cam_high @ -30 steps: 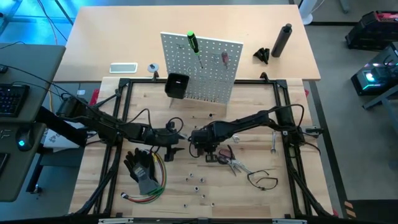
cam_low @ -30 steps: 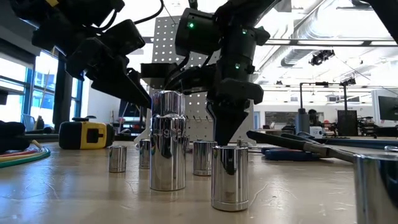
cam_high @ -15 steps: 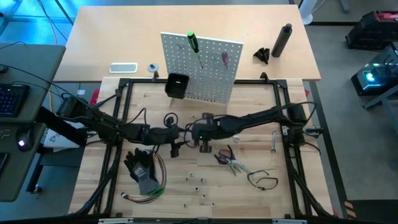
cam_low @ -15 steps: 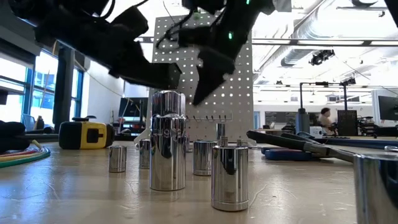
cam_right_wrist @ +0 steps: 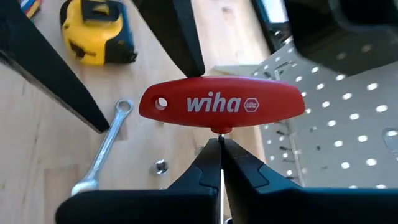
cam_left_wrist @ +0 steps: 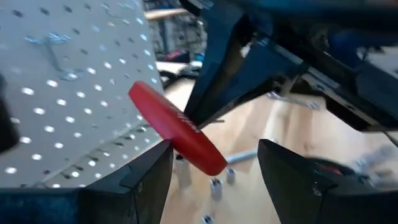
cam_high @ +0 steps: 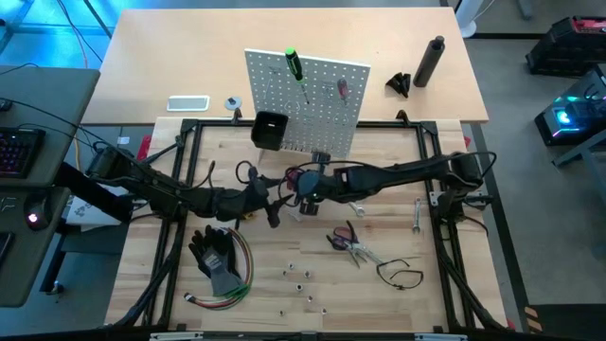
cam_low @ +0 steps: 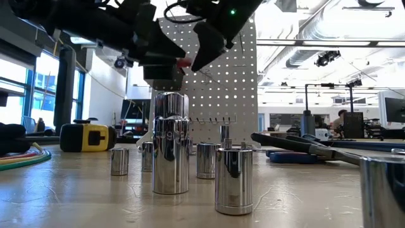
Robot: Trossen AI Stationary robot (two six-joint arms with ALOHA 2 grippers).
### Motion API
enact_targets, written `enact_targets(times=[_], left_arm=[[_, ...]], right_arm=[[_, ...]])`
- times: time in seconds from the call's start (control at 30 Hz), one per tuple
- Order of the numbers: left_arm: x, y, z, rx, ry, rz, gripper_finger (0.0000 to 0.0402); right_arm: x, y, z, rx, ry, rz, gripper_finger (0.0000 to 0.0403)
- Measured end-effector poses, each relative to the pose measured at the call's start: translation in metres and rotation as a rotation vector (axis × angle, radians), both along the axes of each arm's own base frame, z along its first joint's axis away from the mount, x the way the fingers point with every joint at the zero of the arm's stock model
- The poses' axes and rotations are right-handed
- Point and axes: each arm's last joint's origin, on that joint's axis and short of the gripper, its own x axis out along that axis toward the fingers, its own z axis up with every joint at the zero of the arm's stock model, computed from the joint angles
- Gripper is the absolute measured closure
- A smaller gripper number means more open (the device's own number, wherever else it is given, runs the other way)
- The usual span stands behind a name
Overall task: Hang tools onto peg board
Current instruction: Hang the red allen wrench on the white peg board
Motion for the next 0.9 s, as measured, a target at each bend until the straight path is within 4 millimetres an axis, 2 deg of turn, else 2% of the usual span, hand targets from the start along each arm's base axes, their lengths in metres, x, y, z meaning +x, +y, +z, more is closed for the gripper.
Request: enact_targets(times=[0.3, 0.67, 0.77, 0.9], left_arm=[[0.001, 0.003, 0.011, 0.024, -0.091, 0.057, 0.0174], [0.002, 0.014, 0.009, -0.032, -0.103, 0.115, 0.0178], [0.002, 0.014, 0.008, -0.031, -0.097, 0.115, 0.0197], [0.003, 0.013, 0.008, -0.034, -0.093, 0.070, 0.0244]], right_arm=[[0.003, -0.002, 0.006, -0.025, -0.039, 0.018, 0.0403], [0.005, 0.007, 0.009, -0.092, -0.057, 0.050, 0.0403], [0.005, 0.008, 0.010, -0.103, -0.058, 0.049, 0.0403], [0.005, 0.008, 0.010, -0.104, -0.059, 0.049, 0.0403]])
